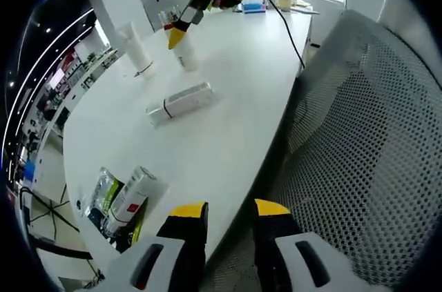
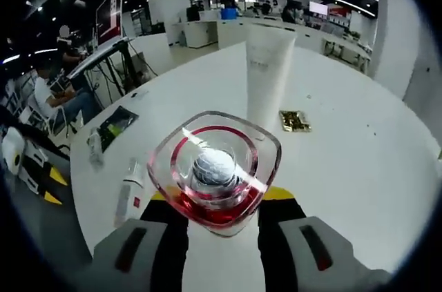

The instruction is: Arrange the skincare products in the storage area until every visible bottle or jar stands upright without overlapping.

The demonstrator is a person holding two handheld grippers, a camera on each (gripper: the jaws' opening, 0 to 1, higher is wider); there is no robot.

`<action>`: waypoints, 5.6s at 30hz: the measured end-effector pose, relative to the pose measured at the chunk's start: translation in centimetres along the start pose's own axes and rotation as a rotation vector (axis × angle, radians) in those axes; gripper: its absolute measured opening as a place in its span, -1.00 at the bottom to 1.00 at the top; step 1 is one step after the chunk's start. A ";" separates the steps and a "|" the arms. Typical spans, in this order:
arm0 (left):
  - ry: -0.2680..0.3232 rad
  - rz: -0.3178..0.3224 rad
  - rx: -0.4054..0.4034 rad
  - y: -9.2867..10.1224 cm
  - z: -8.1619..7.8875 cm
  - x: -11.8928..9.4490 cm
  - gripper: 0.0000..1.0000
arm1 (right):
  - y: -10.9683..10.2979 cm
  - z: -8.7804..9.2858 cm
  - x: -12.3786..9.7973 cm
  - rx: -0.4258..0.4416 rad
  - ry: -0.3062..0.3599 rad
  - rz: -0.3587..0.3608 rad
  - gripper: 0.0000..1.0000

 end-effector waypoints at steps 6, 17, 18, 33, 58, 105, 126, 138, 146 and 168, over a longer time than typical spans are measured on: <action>-0.011 0.006 0.000 0.0 0.1 0.1 -0.49 | 0.2 0.1 0.2 -0.036 -0.003 0.004 -0.30; -0.017 0.014 -0.002 0.1 0.1 0.1 -0.49 | 0.4 -0.2 0.3 -0.025 -0.019 0.027 -0.33; -0.016 0.015 -0.001 0.1 0.1 0.1 -0.50 | 0.5 -0.2 0.3 -0.019 -0.016 0.030 -0.33; -0.014 0.033 0.011 0.2 0.0 0.1 -0.51 | 1.7 -2.3 0.1 0.031 0.058 0.066 -0.33; -0.058 0.063 0.012 0.3 0.6 0.4 -0.51 | 6.5 -5.0 0.1 0.050 0.073 0.129 -0.33; -0.066 0.072 -0.009 0.3 0.6 0.5 -0.51 | 10.2 -5.9 4.2 0.126 -0.039 0.209 -0.33; -0.068 0.072 -0.008 0.3 0.7 0.6 -0.51 | 10.3 -5.7 4.1 0.162 0.000 0.232 -0.31; -0.069 0.070 -0.003 0.3 0.7 0.5 -0.51 | 9.1 -5.8 5.0 0.097 -0.015 0.152 -0.31; -0.075 0.068 0.001 0.3 0.7 0.5 -0.51 | 9.4 -5.9 5.0 0.066 -0.040 0.095 -0.29; -0.079 0.064 0.007 0.2 0.8 0.5 -0.52 | 9.9 -5.3 4.4 -0.016 -0.125 -0.039 -0.32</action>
Point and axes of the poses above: the point that each gripper's makers call its tool centre point, and the gripper's own axes: x roughly forward along the fingers, y roughly to its right, z roughly out of its underside, the point moved 10 cm from there along -x, roughly backward along the fingers, and after that the axes turned 5 degrees about -z, right-handed, at the moved point
